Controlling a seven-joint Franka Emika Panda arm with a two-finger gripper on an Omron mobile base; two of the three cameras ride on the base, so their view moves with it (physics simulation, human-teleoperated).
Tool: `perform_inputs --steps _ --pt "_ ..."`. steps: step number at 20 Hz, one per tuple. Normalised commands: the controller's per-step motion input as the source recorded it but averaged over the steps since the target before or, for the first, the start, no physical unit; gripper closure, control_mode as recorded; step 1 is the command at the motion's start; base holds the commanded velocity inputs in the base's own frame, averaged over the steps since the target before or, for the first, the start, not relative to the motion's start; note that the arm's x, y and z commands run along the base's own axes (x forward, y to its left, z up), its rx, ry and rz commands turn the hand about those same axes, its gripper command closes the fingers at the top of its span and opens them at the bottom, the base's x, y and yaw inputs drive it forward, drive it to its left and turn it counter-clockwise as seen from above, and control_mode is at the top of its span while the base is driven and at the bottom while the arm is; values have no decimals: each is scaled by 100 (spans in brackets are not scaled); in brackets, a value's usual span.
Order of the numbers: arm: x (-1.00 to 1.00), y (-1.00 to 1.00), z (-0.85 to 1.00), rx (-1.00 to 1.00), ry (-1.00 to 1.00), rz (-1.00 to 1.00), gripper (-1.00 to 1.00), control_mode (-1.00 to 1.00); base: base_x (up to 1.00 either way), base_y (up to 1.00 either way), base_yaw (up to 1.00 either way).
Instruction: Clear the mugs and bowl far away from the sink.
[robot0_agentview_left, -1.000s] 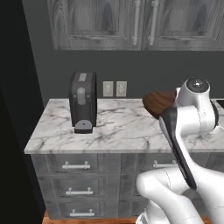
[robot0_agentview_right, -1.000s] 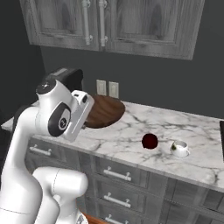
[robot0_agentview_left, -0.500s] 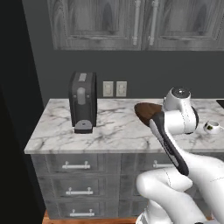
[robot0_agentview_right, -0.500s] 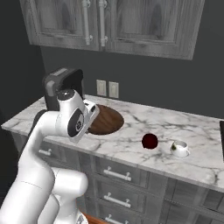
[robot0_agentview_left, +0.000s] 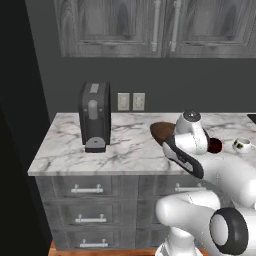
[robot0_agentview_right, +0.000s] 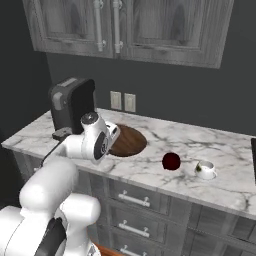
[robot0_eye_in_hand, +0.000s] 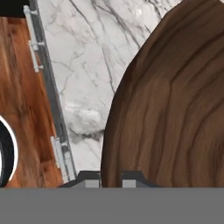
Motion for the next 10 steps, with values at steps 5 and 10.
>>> perform_inputs --steps 5,10 --pt "38 -60 -33 1 0 0 100 -100 0 0 0" --pt "47 -11 -37 0 0 0 100 -100 0 0 0"
